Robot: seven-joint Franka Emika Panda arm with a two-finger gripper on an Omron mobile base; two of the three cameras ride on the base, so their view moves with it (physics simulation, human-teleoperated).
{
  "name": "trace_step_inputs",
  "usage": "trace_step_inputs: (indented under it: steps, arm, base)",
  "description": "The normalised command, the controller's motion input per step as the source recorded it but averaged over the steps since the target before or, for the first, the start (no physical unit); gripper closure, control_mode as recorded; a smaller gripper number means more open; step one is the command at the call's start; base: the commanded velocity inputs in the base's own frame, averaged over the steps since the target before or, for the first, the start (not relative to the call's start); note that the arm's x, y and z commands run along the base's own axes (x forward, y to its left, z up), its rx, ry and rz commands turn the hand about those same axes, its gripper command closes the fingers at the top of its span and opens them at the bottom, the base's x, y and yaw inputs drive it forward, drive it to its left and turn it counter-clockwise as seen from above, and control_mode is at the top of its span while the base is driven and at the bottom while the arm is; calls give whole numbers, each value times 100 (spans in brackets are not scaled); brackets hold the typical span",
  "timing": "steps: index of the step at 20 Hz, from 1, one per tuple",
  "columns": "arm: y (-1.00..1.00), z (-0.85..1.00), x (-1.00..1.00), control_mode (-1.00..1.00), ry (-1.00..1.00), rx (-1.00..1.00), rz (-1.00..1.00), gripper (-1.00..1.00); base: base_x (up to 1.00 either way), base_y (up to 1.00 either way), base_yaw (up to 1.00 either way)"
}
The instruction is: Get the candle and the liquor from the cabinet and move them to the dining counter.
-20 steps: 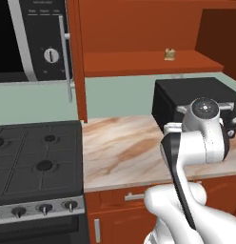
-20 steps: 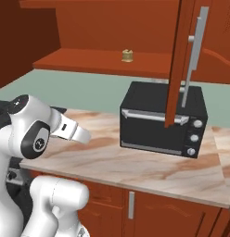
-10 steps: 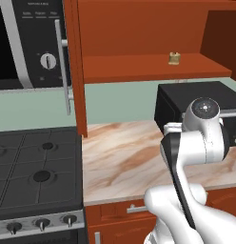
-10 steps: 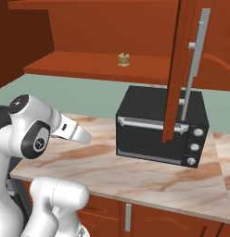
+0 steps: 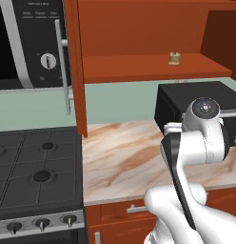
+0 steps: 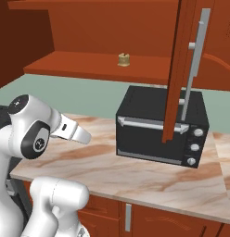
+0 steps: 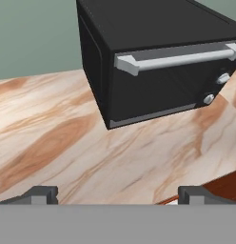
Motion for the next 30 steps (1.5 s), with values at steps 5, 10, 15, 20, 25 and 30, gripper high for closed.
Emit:
trace_step_inputs:
  steps: [5, 10, 15, 20, 25, 30]
  arm:
    - [0, 0, 0, 100, 0, 0, 0, -100]
    - [0, 0, 0, 100, 0, 0, 0, -100]
    - [0, 3, 0, -100, -2, 0, 0, -100]
    - [3, 30, -2, -100, -23, 0, 0, -100]
    - [1, 47, -5, -100, -19, 0, 1, -100]
    - [0, 54, 0, -100, 0, 0, 3, -100]
  base:
    - [0, 0, 0]
    - [0, 0, 0]
    - [0, 0, 0]
    - [0, 0, 0]
    - [0, 0, 0]
    - [0, 0, 0]
